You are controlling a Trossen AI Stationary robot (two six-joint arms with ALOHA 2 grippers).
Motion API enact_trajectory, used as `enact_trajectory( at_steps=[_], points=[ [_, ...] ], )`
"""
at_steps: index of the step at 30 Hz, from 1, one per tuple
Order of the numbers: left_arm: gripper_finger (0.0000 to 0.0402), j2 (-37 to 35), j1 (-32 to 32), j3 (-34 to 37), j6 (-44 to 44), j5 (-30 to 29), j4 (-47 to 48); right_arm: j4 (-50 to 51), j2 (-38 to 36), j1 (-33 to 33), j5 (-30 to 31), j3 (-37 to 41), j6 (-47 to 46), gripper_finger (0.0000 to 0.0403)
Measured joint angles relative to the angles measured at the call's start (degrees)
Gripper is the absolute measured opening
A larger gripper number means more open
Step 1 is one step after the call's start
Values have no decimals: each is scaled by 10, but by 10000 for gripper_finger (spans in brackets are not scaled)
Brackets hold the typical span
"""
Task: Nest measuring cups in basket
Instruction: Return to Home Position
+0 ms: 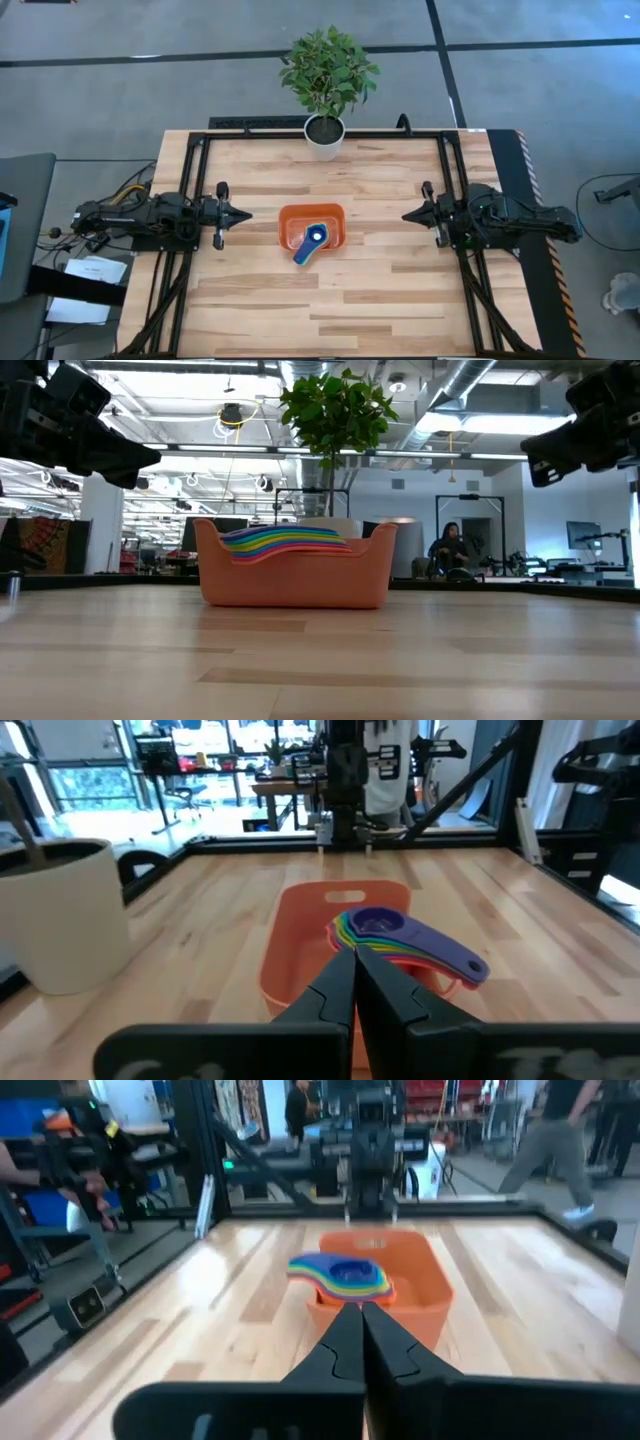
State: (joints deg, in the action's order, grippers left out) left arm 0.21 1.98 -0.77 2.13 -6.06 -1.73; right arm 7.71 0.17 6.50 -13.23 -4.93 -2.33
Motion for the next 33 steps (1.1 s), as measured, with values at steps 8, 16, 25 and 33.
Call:
enact_trajectory(
  at_steps=[8, 16, 25, 33],
  points=[
    [0, 0, 0, 0, -18, 13, 3, -4, -1, 7, -2, 0, 22, 9],
    [0, 0, 0, 0, -15, 13, 3, -47, -1, 40, -52, 9, 26, 10],
    [0, 0, 0, -1, -24, 23, 5, -127, 0, 70, -112, 44, -2, 8],
    [0, 1, 0, 1, -34, 47, 5, -140, 0, 90, -153, 45, -10, 5]
  ],
)
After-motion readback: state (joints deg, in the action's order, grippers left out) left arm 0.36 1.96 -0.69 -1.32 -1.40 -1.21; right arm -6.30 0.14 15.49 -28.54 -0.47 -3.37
